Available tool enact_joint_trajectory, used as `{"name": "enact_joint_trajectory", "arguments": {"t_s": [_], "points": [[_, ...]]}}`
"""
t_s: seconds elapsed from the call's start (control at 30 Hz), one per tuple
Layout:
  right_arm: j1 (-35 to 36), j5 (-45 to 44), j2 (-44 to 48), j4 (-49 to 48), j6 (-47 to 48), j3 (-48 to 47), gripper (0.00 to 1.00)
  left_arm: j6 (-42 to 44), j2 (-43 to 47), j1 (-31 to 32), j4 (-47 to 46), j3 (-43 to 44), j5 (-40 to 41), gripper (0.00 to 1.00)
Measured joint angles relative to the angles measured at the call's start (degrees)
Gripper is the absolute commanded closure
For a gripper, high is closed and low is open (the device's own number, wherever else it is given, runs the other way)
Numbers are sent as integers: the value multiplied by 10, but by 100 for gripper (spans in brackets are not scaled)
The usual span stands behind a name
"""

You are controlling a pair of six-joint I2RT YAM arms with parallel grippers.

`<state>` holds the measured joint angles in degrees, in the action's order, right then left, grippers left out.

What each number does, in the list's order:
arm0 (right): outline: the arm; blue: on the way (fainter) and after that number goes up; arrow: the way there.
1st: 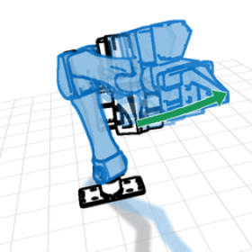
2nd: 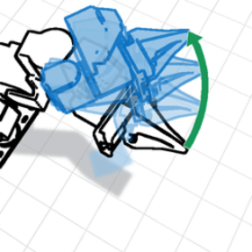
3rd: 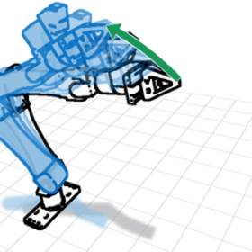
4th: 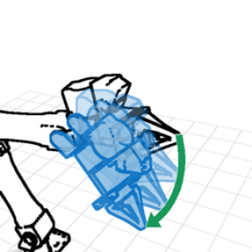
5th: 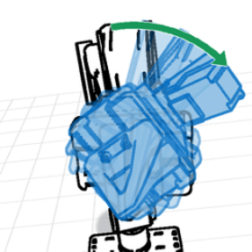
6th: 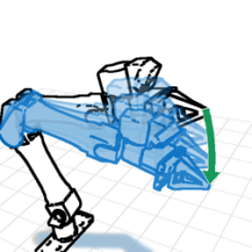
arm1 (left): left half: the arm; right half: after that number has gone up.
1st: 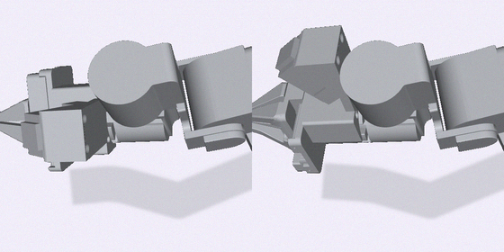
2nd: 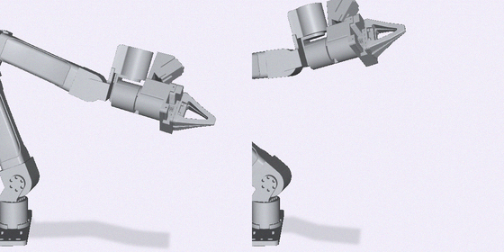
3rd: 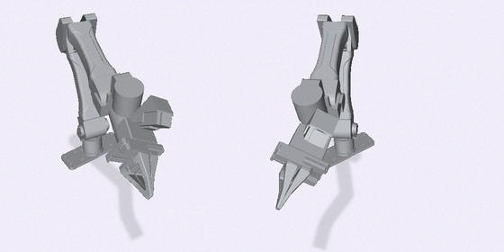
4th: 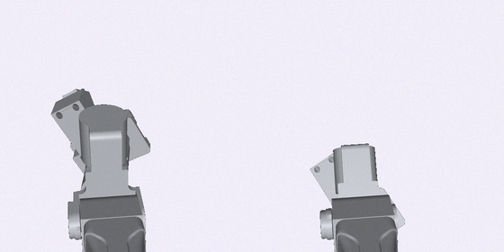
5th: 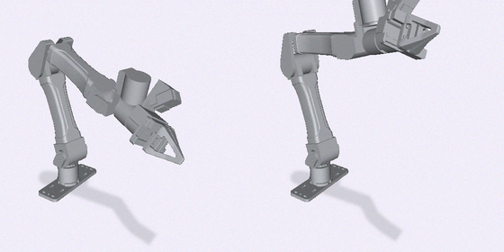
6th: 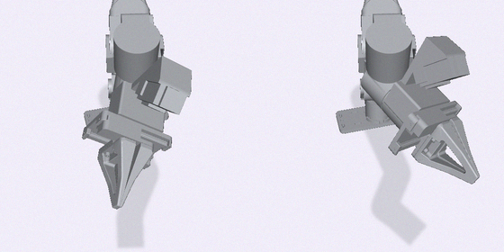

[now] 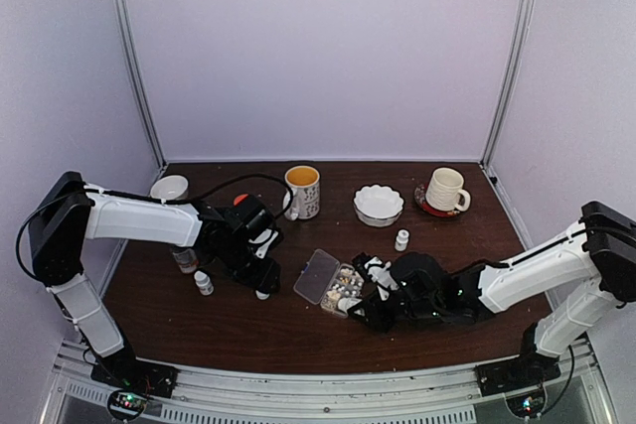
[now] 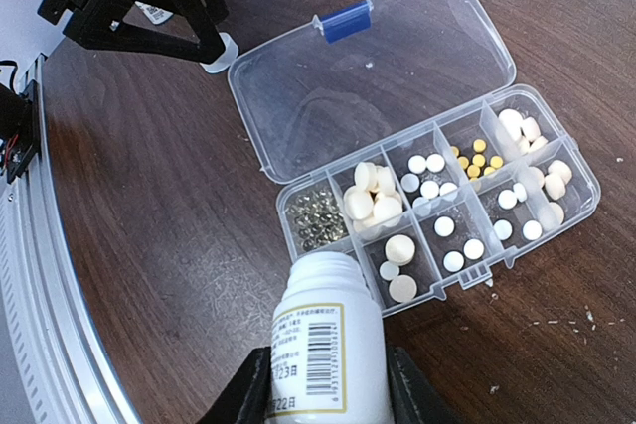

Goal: Sort the pills into containers
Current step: Pour the pill into the compartment of the pill container.

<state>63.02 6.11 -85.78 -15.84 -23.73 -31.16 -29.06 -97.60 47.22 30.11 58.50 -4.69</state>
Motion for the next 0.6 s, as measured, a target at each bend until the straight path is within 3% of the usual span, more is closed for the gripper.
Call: {"name": "enact_joint_trajectory", "arguments": {"t_s": [0.6], "points": [[1, -6, -4, 65, 15, -35, 100, 1, -1, 0, 0, 0, 0, 42]]}}
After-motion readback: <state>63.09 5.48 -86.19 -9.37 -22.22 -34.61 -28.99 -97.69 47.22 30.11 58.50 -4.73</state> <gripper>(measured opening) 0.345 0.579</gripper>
